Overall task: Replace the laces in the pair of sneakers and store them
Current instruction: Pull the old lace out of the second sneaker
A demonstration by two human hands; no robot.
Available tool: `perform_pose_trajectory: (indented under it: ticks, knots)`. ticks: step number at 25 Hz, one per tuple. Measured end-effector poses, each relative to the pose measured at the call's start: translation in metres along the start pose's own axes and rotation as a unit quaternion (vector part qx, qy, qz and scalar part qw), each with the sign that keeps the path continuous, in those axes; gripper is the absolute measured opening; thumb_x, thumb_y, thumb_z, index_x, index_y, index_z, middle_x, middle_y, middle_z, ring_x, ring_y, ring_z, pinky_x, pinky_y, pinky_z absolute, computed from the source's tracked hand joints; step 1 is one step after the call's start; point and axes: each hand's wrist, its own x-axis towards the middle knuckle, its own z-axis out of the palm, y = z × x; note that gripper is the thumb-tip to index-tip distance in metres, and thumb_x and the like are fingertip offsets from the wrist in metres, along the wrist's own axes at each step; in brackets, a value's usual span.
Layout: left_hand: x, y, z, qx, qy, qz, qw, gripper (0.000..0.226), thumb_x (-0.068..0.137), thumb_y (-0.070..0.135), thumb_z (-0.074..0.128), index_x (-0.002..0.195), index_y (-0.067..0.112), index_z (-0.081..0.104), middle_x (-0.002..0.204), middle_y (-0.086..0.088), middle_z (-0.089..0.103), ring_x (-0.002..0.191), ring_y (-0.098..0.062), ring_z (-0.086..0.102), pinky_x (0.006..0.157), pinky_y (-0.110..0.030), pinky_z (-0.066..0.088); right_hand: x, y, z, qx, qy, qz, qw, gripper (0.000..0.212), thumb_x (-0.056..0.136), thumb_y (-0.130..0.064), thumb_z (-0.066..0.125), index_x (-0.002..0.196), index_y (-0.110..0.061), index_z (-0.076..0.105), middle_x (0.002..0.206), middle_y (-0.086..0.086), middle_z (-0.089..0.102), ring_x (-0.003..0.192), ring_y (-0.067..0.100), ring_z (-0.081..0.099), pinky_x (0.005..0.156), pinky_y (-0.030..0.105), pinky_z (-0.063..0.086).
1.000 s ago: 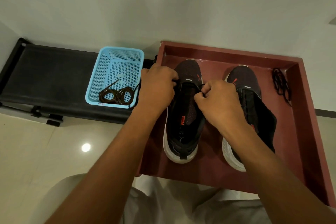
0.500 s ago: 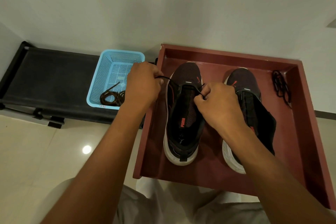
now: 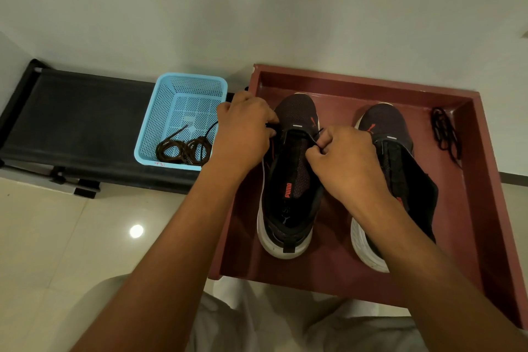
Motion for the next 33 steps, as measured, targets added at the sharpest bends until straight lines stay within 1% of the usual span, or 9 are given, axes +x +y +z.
perform_pose_trajectory:
  ticks: [5,9,16,19,23,26,28,31,33]
  knots:
    - [0.001,-0.001,0.001,-0.033,0.006,-0.007,0.999,0.012,0.090,0.022,0.074,0.098,0.026,0.081,0.104,0.004,0.074,0.114,-0.022,0.056,0.098,-0.042,0.039,0.001,-0.001,0.001,-0.002,-0.003,0.007,1.000,0.009,0.089,-0.025,0.068,0.082,-0.019,0.066,0.073,0.001,0.067,0.065,0.020,0.066,0.065,0.041,0.061]
    - [0.002,-0.007,-0.012,-0.135,0.045,-0.049,0.989,0.008,0.087,0.015,0.076,0.089,0.017,0.083,0.088,-0.002,0.076,0.084,-0.018,0.068,0.083,-0.040,0.056,0.000,-0.002,0.000,0.000,-0.003,0.006,1.000,0.015,0.090,-0.022,0.067,0.077,-0.014,0.066,0.067,0.003,0.066,0.059,0.020,0.066,0.062,0.041,0.061]
    - [-0.003,-0.015,-0.031,-0.177,0.066,-0.145,0.971,0.010,0.093,0.015,0.072,0.095,0.011,0.081,0.084,-0.004,0.075,0.077,-0.015,0.070,0.081,-0.035,0.059,-0.001,-0.003,-0.002,-0.013,0.005,0.001,1.000,0.019,0.090,-0.018,0.068,0.076,-0.005,0.068,0.067,0.010,0.067,0.058,0.026,0.066,0.058,0.044,0.059]
    - [-0.005,-0.016,-0.039,-0.205,0.052,-0.141,0.967,0.010,0.092,0.015,0.074,0.098,0.014,0.081,0.086,-0.001,0.076,0.078,-0.009,0.070,0.079,-0.028,0.059,-0.001,-0.004,-0.003,-0.009,0.001,0.003,1.000,0.019,0.090,-0.020,0.068,0.077,-0.006,0.068,0.068,0.009,0.067,0.060,0.025,0.066,0.060,0.042,0.060]
    - [-0.001,-0.004,-0.044,-0.259,0.067,-0.117,0.956,0.010,0.088,0.011,0.077,0.093,0.019,0.080,0.078,0.003,0.074,0.068,0.000,0.066,0.066,-0.013,0.052,-0.001,-0.007,-0.003,-0.019,-0.001,0.000,1.000,0.019,0.090,-0.020,0.068,0.077,-0.006,0.069,0.068,0.008,0.068,0.060,0.024,0.066,0.061,0.041,0.060]
    - [-0.001,0.000,-0.043,-0.258,0.009,-0.088,0.962,0.014,0.089,0.010,0.076,0.099,0.018,0.080,0.074,0.010,0.069,0.061,0.008,0.061,0.057,-0.006,0.046,-0.001,-0.007,-0.003,-0.016,-0.006,0.001,1.000,0.020,0.091,-0.021,0.068,0.078,-0.007,0.069,0.068,0.008,0.068,0.060,0.023,0.066,0.061,0.041,0.060]
    - [-0.004,0.003,-0.038,-0.231,-0.036,-0.070,0.970,0.022,0.091,0.010,0.074,0.109,0.021,0.079,0.080,0.014,0.069,0.067,0.007,0.062,0.063,-0.009,0.050,-0.001,-0.007,-0.003,-0.017,-0.008,0.001,1.000,0.020,0.091,-0.022,0.069,0.078,-0.007,0.069,0.068,0.008,0.068,0.060,0.023,0.066,0.061,0.041,0.060]
    - [-0.005,0.006,-0.027,-0.169,-0.065,-0.055,0.982,0.039,0.089,0.014,0.077,0.125,0.025,0.071,0.105,0.010,0.070,0.093,-0.003,0.063,0.086,-0.020,0.049,0.000,-0.007,-0.003,-0.018,-0.007,0.004,1.000,0.020,0.091,-0.023,0.069,0.078,-0.007,0.069,0.069,0.008,0.068,0.060,0.023,0.066,0.061,0.042,0.060]
    - [-0.004,0.009,-0.019,-0.170,-0.065,-0.065,0.981,0.031,0.089,0.016,0.077,0.119,0.026,0.074,0.107,0.004,0.072,0.097,-0.009,0.066,0.089,-0.025,0.052,0.001,-0.007,-0.003,-0.022,-0.005,0.004,1.000,0.020,0.090,-0.023,0.068,0.078,-0.007,0.070,0.070,0.008,0.068,0.061,0.023,0.066,0.062,0.042,0.060]
